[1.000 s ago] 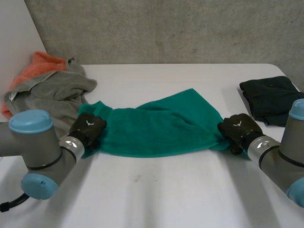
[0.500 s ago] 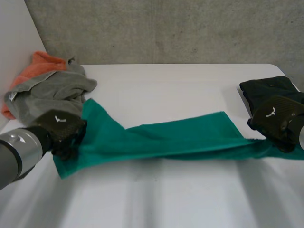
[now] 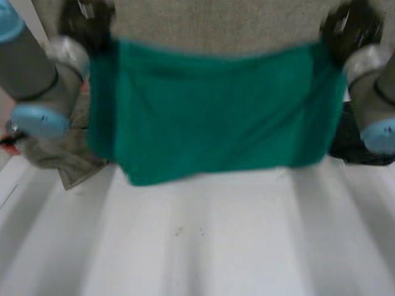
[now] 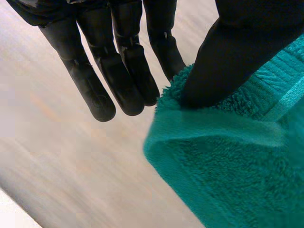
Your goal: Fold the laundry.
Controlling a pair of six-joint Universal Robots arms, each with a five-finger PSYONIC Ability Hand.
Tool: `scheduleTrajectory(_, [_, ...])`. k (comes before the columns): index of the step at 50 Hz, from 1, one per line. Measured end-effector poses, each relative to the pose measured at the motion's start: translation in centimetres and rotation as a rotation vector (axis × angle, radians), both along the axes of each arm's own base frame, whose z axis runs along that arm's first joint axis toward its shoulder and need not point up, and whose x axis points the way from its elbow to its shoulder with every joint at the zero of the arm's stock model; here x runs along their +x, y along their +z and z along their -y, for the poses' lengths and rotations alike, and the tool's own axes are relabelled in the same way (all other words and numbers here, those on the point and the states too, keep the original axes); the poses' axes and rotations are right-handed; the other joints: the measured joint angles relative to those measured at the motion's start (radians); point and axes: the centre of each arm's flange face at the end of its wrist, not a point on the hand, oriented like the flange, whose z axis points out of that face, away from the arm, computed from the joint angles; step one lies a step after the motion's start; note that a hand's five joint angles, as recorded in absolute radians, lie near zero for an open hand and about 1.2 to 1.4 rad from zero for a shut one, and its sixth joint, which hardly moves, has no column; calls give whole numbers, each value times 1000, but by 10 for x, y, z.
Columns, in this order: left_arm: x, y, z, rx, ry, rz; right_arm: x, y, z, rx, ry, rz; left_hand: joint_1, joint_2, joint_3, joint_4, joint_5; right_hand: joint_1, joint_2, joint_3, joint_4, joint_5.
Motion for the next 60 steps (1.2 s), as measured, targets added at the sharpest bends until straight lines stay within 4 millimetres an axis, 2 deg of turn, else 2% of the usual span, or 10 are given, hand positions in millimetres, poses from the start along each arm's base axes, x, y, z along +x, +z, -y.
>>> scheduleTrajectory(5, [-3,67,1,-311,8,-124,3,70,-3,-353,47,94,0,0,0,0,0,0,0,0,0,1])
scheduleTrajectory(12, [-2,57,-9,-267,-12,-137,5,62,-9,-356,80,84,0,0,0,0,0,0,0,0,0,10])
scheduleTrajectory(20, [6,-35,-37,57,-36,-67,3,-38,-22,-32,136,-14,0,0,0,3,0,0,0,0,0,11])
scheduleTrajectory(22, [7,-47,-40,93,-38,-55,3,-42,-23,-19,138,-18,0,0,0,3,0,0,0,0,0,11])
scheduleTrajectory(23, [8,-80,-51,194,-46,-21,-1,-83,-38,136,159,-54,0,0,0,3,0,0,0,0,0,11])
scheduleTrajectory(27, [11,-128,-65,335,-62,29,-7,-132,-61,333,177,-95,0,0,0,3,0,0,0,0,0,11])
scheduleTrajectory(34, [21,-191,-92,557,-75,104,-21,-184,-85,553,181,-116,0,0,0,3,0,0,0,0,0,11])
scheduleTrajectory(45, [55,-172,-117,660,-9,108,-51,-181,-91,786,146,190,0,0,0,3,0,-3,-4,-2,-2,9])
scheduleTrajectory(47, [57,-168,-118,655,-3,102,-61,-175,-86,836,120,350,0,0,0,3,0,-401,-497,-485,-491,-454])
scheduleTrajectory(60, [55,-156,-110,612,-7,80,-92,-173,-68,922,12,757,0,0,0,3,0,-700,-820,-847,-857,-837])
